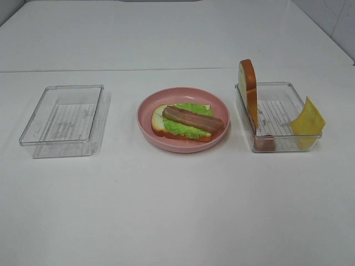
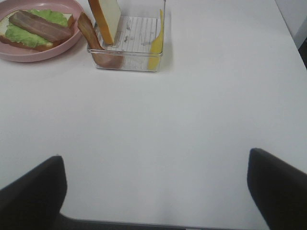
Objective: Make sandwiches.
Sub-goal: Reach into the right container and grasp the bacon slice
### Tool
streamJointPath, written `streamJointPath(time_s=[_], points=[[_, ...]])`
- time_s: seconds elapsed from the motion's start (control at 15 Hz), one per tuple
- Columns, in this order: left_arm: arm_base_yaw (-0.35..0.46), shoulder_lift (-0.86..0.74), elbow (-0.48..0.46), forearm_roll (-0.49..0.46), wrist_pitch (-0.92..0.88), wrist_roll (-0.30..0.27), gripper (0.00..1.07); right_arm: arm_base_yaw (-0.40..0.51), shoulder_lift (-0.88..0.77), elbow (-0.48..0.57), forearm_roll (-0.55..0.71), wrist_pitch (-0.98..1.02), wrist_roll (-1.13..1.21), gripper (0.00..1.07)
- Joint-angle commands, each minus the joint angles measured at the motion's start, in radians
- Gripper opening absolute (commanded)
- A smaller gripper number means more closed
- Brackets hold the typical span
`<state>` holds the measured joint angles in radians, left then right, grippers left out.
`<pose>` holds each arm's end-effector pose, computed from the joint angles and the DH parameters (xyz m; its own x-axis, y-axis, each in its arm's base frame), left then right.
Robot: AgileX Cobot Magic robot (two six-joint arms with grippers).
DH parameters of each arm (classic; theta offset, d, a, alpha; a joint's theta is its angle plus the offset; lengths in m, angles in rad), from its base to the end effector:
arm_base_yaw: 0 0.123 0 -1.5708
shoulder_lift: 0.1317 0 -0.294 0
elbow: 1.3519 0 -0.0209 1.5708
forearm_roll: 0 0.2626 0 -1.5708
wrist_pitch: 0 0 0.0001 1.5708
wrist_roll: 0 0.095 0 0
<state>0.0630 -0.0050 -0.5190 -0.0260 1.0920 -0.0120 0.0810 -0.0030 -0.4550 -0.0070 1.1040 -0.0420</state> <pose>-0.0043 -0.0025 0.2840 -0.4603 -0.0531 -0.8862 -0.0536 0.9981 -0.0319 0.0027 -0.0004 0.2643 -0.5245 -0.0879 -0.8469 -0.0994 0.9942 -0.0416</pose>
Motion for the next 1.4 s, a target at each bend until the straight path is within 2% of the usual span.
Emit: streamJointPath(time_s=[0.07, 0.47, 0.73, 0.8, 1.07, 1.27, 1.4], points=[[0.0, -0.018, 0.001, -0.01, -0.019, -0.001, 0.92, -0.006, -0.02, 0.002, -0.003, -0.005, -0.003, 0.99], [0.0, -0.018, 0.001, -0.01, -0.019, -0.001, 0.92, -0.006, -0.02, 0.001, 0.042, -0.007, -0.003, 0.99], [0.0, -0.017, 0.001, -0.01, -0.019, 0.002, 0.92, -0.006, 0.066, -0.041, 0.037, -0.087, -0.003, 0.99], [0.0, -0.017, 0.001, -0.01, -0.019, 0.002, 0.92, -0.006, 0.181, -0.061, 0.038, -0.161, -0.003, 0.99], [0.0, -0.017, 0.001, -0.01, -0.019, 0.002, 0.92, -0.006, 0.387, -0.09, 0.052, -0.25, -0.04, 0.99], [0.0, -0.017, 0.001, -0.01, -0.019, 0.002, 0.92, -0.006, 0.543, -0.109, 0.052, -0.256, -0.044, 0.99], [0.0, -0.017, 0.001, -0.01, -0.019, 0.002, 0.92, -0.006, 0.71, -0.17, 0.052, -0.232, -0.048, 0.99]])
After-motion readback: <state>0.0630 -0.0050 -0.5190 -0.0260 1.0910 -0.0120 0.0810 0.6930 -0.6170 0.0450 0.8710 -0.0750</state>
